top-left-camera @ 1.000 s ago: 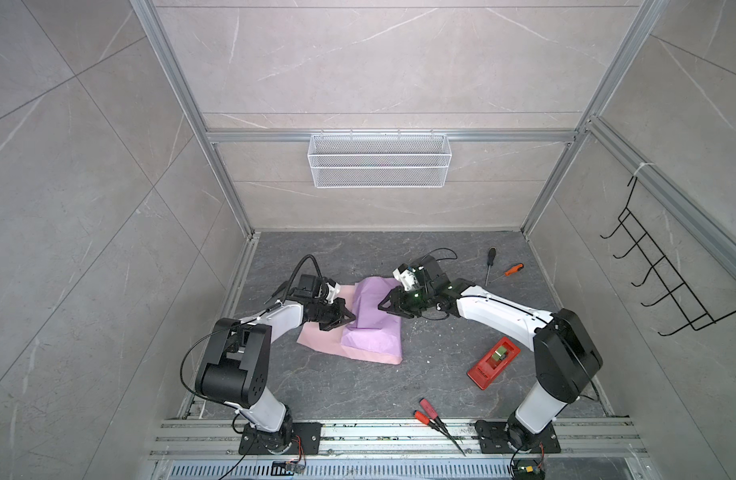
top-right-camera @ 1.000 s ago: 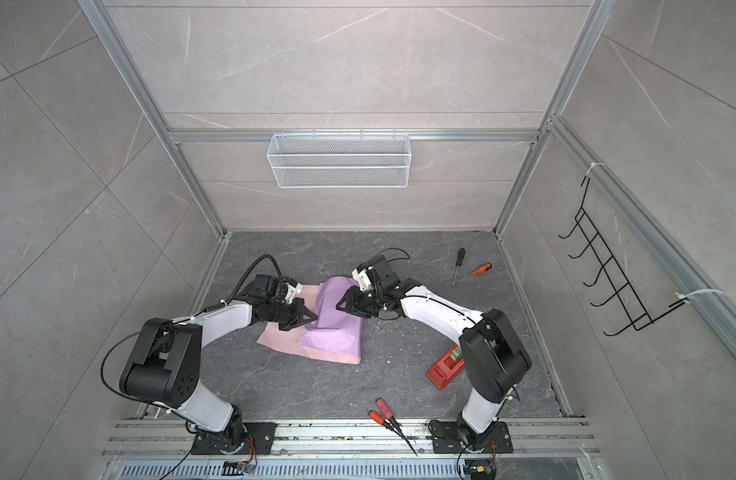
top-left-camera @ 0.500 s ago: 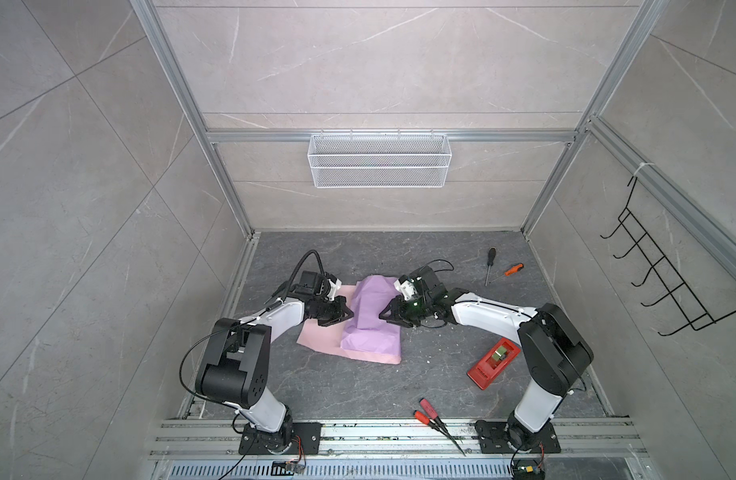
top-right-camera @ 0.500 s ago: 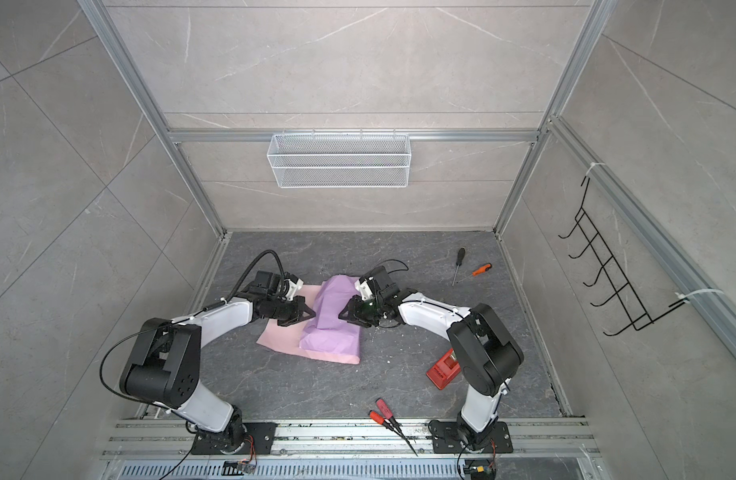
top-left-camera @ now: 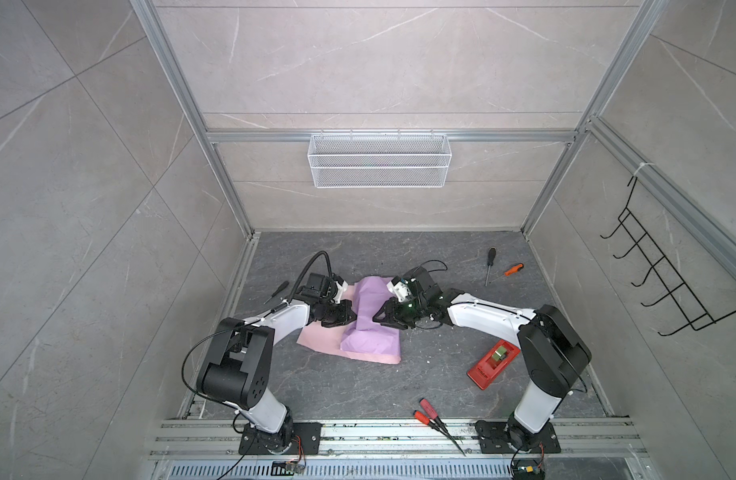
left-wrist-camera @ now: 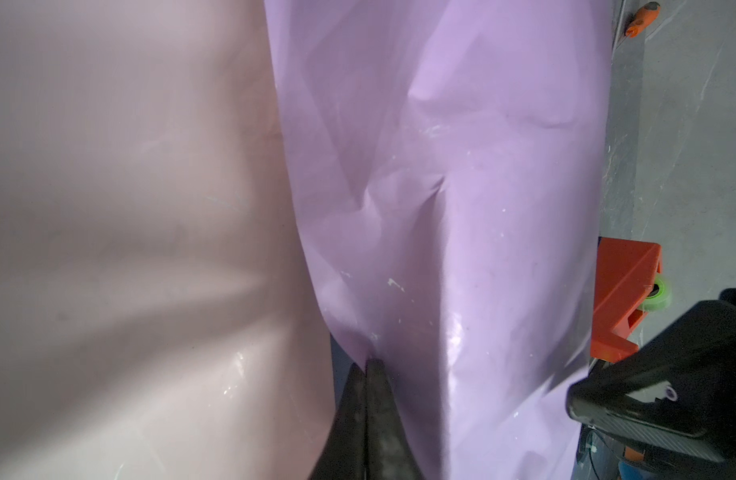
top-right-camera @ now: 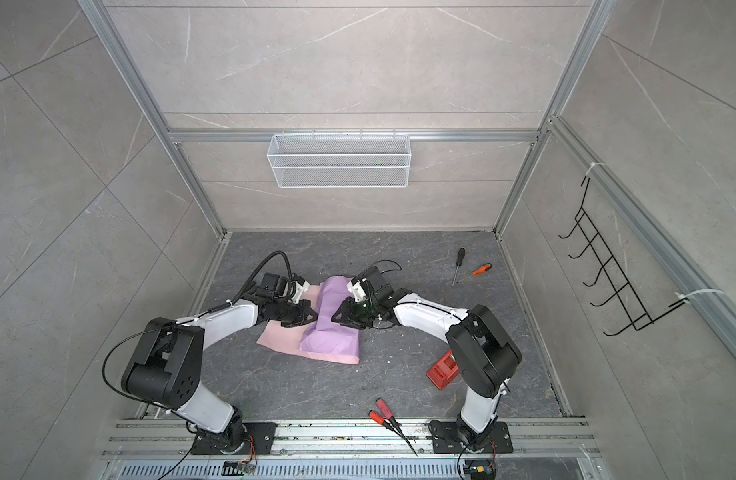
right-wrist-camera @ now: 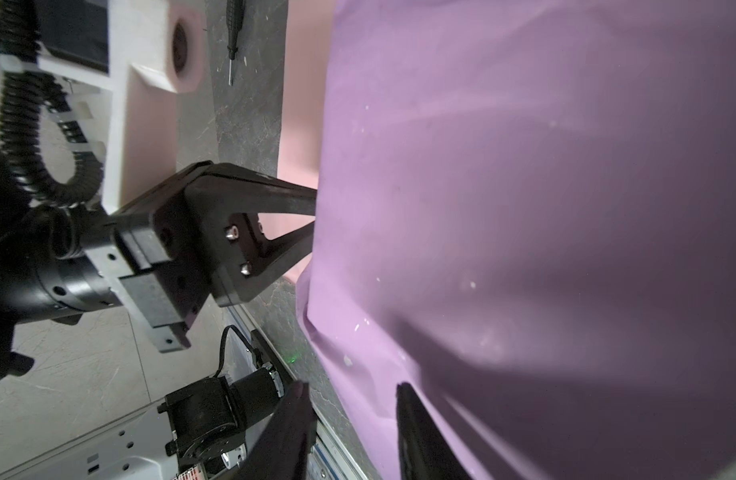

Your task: Wrap the gift box in paper

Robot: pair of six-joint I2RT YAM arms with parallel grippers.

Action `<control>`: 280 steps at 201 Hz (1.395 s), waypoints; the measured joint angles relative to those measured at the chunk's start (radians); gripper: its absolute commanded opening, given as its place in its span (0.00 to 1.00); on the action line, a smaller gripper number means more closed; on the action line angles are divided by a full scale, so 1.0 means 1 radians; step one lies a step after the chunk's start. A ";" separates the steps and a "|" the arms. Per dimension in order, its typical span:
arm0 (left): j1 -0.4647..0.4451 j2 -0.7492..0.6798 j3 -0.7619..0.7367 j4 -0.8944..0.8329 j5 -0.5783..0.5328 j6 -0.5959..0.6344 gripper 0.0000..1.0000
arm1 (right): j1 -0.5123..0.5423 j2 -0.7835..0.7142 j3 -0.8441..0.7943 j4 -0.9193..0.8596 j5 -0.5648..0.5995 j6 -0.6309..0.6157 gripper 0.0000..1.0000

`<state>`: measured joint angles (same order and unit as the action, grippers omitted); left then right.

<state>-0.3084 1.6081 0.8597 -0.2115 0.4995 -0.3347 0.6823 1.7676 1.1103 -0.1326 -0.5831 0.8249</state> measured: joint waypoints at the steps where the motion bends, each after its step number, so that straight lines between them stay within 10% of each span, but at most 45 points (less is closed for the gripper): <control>1: 0.000 0.000 0.000 0.000 0.000 0.000 0.00 | 0.000 0.000 -0.002 0.000 0.000 0.000 0.36; 136: -0.002 0.001 0.000 0.003 -0.002 0.007 0.00 | 0.069 0.111 0.141 0.118 -0.109 0.061 0.18; 243: -0.002 0.001 0.000 0.003 -0.002 0.006 0.00 | 0.116 0.128 0.151 -0.117 -0.109 -0.065 0.18; 280: -0.002 0.000 -0.002 0.005 -0.002 0.006 0.00 | 0.108 0.114 0.229 -0.115 -0.063 -0.050 0.00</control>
<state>-0.3099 1.6085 0.8581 -0.2070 0.4980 -0.3283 0.7902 1.8812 1.3388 -0.2474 -0.6460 0.7753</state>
